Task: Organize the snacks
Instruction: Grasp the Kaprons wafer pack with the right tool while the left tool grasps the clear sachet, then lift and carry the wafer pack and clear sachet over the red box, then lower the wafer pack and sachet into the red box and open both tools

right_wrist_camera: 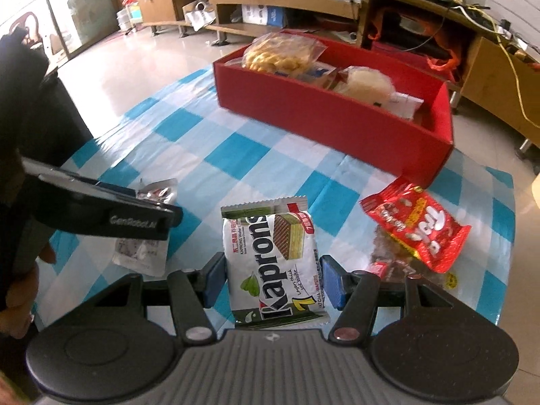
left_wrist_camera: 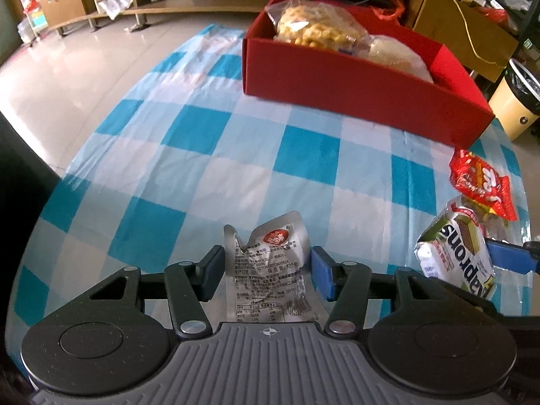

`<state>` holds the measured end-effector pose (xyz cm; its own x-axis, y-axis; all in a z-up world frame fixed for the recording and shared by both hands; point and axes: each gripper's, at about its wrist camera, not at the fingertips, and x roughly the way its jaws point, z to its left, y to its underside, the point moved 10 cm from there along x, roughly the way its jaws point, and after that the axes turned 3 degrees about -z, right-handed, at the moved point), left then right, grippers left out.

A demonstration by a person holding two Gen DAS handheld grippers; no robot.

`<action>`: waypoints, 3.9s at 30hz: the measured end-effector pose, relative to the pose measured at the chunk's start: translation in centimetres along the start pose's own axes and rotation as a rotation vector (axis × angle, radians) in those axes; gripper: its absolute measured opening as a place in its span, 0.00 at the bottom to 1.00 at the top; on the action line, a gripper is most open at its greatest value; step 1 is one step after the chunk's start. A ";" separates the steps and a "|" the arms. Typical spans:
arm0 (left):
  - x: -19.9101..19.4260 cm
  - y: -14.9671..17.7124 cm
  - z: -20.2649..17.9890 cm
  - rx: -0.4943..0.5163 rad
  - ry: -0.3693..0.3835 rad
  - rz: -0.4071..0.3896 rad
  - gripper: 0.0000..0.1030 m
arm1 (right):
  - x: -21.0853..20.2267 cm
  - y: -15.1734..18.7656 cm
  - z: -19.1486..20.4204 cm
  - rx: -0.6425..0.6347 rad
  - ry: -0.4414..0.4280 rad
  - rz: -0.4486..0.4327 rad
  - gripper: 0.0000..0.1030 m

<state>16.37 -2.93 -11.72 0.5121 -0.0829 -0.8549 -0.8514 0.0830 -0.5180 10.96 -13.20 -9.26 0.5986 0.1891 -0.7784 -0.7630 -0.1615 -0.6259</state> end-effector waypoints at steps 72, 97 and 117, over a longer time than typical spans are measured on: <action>-6.6 -11.0 -4.1 0.053 0.028 -0.337 0.62 | -5.2 -9.7 -8.0 0.197 0.101 -0.286 0.57; -0.4 -10.6 -3.2 -0.037 0.105 -0.135 0.73 | -2.4 -12.1 -10.9 0.243 0.110 -0.263 0.57; 5.0 -4.8 -5.3 0.077 0.002 0.048 0.60 | -2.7 -10.6 -11.9 0.239 0.104 -0.229 0.57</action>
<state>22.42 -9.04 -13.40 0.4706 -0.0785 -0.8788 -0.8636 0.1631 -0.4770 20.38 -23.52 -1.12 0.7732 0.0928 -0.6273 -0.6341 0.1072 -0.7657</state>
